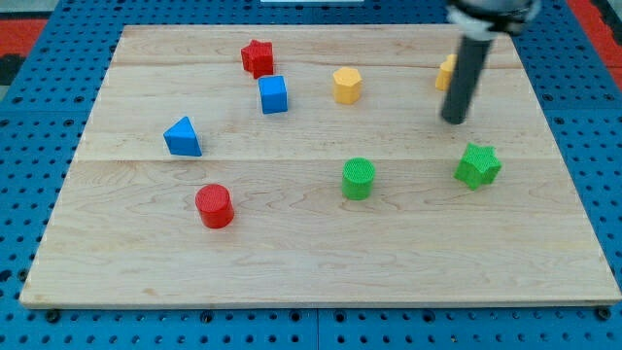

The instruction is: Push the yellow hexagon towards the blue cube

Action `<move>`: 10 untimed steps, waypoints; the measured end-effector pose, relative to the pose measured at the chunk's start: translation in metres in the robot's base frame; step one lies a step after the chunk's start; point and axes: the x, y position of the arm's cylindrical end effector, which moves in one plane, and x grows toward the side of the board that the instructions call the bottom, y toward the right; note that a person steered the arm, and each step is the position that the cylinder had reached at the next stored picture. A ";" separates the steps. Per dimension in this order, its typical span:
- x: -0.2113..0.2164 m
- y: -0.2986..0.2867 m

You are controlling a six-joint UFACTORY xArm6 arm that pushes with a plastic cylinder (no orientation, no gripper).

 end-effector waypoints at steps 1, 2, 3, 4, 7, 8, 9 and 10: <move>-0.042 0.049; -0.083 0.027; -0.092 -0.060; -0.093 -0.153; -0.041 -0.119; -0.041 -0.147; -0.043 -0.156; -0.048 -0.130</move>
